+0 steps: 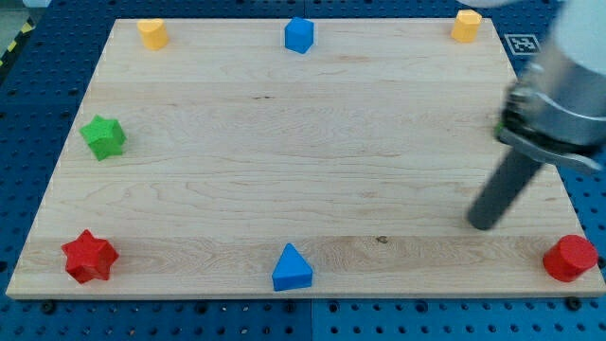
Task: Move the red star to the green star
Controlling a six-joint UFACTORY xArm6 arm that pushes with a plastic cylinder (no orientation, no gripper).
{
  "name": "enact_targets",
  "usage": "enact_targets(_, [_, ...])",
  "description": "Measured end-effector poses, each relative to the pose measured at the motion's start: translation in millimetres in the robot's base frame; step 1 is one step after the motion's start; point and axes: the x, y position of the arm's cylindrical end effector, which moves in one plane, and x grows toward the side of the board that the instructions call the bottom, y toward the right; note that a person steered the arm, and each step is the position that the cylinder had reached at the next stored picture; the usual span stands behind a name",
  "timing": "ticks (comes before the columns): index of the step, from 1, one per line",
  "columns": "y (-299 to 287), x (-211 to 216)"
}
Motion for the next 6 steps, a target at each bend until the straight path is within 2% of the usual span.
enact_targets(3, [-227,-24])
enact_targets(4, [-249,-9])
enact_targets(6, [-255,67])
